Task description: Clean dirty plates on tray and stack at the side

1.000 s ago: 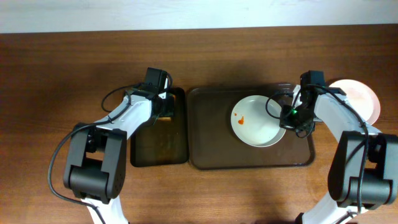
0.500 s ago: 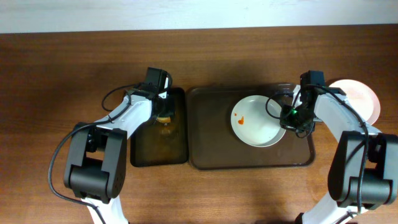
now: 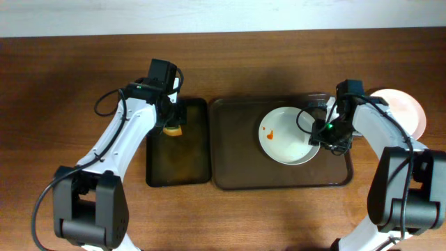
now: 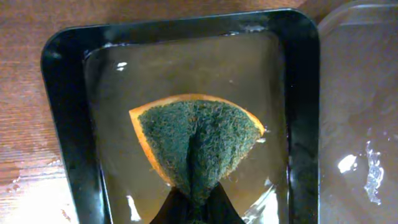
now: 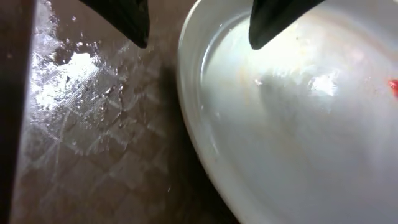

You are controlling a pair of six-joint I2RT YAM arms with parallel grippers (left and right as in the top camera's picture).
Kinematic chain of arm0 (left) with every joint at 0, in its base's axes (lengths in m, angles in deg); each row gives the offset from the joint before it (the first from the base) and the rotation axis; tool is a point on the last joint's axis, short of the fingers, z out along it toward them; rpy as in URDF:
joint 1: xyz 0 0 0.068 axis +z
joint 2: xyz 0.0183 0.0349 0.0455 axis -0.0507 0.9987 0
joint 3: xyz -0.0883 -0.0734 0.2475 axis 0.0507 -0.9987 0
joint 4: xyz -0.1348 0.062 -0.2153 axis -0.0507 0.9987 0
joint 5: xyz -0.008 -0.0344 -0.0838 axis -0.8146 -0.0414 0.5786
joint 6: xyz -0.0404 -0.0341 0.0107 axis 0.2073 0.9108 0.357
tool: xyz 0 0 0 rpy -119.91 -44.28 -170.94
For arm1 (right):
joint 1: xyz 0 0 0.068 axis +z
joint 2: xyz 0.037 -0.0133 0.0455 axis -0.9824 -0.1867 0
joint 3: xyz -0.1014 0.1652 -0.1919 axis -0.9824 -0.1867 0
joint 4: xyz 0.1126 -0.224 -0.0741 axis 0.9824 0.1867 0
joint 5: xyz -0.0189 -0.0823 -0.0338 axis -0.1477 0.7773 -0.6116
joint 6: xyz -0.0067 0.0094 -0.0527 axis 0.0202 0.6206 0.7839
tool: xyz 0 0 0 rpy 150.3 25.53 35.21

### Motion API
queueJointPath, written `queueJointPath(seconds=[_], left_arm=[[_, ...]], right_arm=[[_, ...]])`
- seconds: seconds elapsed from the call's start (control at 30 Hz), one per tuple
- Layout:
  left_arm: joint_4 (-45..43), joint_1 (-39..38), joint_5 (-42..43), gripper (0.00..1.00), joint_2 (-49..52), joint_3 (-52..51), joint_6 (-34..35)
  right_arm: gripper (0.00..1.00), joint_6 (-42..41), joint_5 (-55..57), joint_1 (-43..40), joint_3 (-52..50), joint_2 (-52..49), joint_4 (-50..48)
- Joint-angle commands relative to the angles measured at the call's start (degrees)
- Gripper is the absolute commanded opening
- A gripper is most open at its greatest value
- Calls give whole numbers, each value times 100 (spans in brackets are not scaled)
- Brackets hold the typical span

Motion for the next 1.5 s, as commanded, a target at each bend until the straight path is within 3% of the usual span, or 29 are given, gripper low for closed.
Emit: queueJointPath(seconds=[0.0,0.07,0.33,0.53,0.73,0.9,1.07,1.2,1.3,1.47], left_arm=[[9,20,195,0,-46,57,-168],[68,20,778,0,-57,66,-140],[-153,46,87,0,-35,68,-142],[-22,52,103,0,-35,264,-179],[651,46,-59,0,20,662,-177],[310,-22,151,0,33,1163,-179],[76,-1224,389,0,192,2673,-109],[26,-2000,636,0,772,2804,-9],[-173,-2446,951,0,1521,2804,-7],[-356,-2634,1248,0,2109,2804,-9]], right_arm=[[53,61,-52,-2,321,-9,221],[54,101,-52,-2,439,-9,330],[58,601,-522,-2,533,-9,424],[59,603,-525,-11,645,-9,444],[62,603,-520,-13,796,-9,608],[66,597,-778,-81,813,-9,417],[66,601,-1368,-540,820,-9,577],[66,601,-1353,-756,817,-11,660],[55,601,-1351,-739,656,-11,649],[49,601,-1333,-739,155,-11,260]])
